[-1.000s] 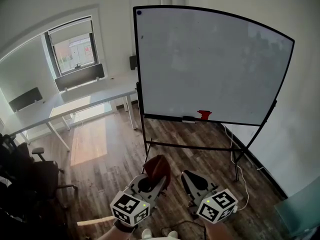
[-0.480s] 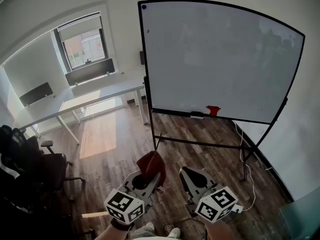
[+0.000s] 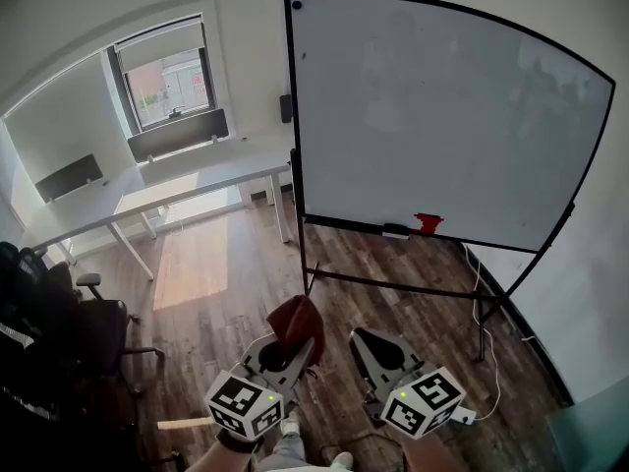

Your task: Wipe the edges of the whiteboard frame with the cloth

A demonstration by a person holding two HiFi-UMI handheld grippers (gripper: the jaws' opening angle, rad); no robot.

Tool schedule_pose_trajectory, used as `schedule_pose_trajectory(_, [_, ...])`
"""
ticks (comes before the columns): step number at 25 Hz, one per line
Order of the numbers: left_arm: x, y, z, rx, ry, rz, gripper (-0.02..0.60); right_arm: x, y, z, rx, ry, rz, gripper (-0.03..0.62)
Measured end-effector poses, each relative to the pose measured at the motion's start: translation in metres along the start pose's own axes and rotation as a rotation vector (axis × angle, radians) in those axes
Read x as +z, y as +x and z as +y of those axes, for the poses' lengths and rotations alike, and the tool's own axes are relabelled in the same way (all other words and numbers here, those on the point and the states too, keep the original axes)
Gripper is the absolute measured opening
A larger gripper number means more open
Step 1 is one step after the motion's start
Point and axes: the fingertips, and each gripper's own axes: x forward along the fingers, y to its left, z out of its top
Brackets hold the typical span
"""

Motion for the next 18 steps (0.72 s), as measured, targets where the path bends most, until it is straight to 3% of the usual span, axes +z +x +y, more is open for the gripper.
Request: schedule_pose_trajectory(18, [0.034, 0.054, 0.198, -0.074, 0.054, -0.001, 0.061, 0.012, 0.209, -0.028, -0.081, -0.030, 0.007, 0.005])
